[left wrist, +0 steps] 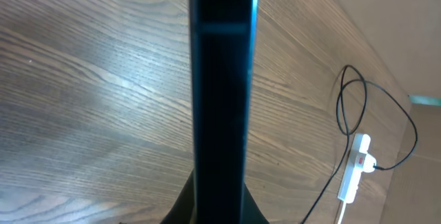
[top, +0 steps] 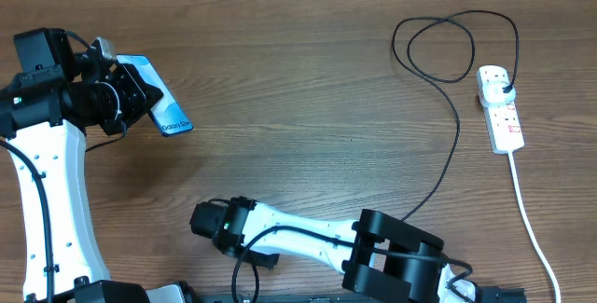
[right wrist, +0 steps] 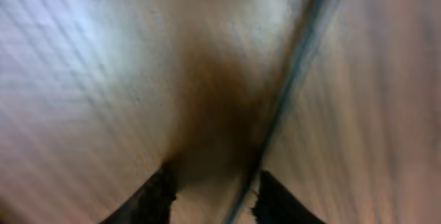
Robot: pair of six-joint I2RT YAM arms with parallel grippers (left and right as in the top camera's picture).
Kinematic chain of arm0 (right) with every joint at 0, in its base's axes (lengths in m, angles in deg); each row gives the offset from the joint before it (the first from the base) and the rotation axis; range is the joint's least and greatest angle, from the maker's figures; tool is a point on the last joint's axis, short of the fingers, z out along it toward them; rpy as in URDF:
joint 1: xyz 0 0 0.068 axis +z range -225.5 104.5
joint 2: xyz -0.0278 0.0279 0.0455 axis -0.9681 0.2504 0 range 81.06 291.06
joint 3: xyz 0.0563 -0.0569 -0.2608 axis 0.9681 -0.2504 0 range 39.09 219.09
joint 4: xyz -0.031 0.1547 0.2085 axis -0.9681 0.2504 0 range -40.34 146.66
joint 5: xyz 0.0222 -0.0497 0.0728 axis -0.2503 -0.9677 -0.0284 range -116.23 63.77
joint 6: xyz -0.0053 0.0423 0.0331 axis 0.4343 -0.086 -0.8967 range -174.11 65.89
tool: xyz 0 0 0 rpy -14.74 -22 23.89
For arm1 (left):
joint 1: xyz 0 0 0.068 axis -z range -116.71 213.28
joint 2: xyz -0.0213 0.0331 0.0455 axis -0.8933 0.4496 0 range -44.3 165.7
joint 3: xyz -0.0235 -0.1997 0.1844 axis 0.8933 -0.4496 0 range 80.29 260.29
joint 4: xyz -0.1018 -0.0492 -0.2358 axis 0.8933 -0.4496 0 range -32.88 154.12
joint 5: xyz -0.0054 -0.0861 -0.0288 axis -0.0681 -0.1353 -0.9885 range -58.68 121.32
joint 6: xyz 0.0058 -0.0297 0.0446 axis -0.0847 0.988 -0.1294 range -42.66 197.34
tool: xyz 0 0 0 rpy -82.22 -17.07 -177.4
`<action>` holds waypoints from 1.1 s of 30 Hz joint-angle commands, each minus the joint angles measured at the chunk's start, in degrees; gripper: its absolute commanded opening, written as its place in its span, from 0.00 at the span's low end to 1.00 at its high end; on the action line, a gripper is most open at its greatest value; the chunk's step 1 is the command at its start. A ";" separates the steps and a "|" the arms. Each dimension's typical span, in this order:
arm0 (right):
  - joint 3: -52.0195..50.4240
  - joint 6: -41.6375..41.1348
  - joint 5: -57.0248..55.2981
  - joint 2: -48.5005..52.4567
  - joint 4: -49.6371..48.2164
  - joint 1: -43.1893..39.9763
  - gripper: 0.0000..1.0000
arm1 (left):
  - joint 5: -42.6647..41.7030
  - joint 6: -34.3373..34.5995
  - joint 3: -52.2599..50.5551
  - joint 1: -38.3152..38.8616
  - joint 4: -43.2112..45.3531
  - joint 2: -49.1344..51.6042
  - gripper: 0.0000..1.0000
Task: Plug charger to phone and switch on socket
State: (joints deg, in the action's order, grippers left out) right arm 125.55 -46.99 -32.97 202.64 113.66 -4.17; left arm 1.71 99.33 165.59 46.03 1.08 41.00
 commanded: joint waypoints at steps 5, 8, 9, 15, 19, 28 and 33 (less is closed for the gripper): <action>-0.04 -3.26 -2.43 1.29 3.41 -12.13 0.31 | -2.25 -3.39 0.72 0.42 -1.53 -1.03 0.04; -0.04 -3.23 1.01 1.29 4.33 -17.22 0.30 | -7.06 -7.56 0.66 1.18 -1.99 -1.01 0.04; -0.04 -3.21 2.45 1.29 4.46 -18.78 0.31 | -8.83 -8.81 0.66 1.51 -2.25 -1.01 0.04; -0.04 -3.23 7.06 1.29 5.33 -28.39 0.35 | -11.13 -11.80 0.63 5.57 -4.70 -0.98 0.04; 1.09 -3.17 10.91 1.27 4.92 -31.52 0.35 | -10.49 -11.74 0.61 8.41 -4.37 -0.98 0.04; 5.77 -3.21 11.78 1.29 -2.36 -32.09 0.56 | -10.47 -9.53 0.61 10.10 -1.18 -0.98 0.04; 5.75 -3.26 11.32 1.95 -8.55 -32.17 0.56 | -10.47 -9.53 0.61 10.10 -1.46 -0.98 0.04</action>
State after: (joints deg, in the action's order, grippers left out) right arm 130.18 -50.05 -21.96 203.56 106.08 -36.40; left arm -6.83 89.35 165.59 56.15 -0.63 41.00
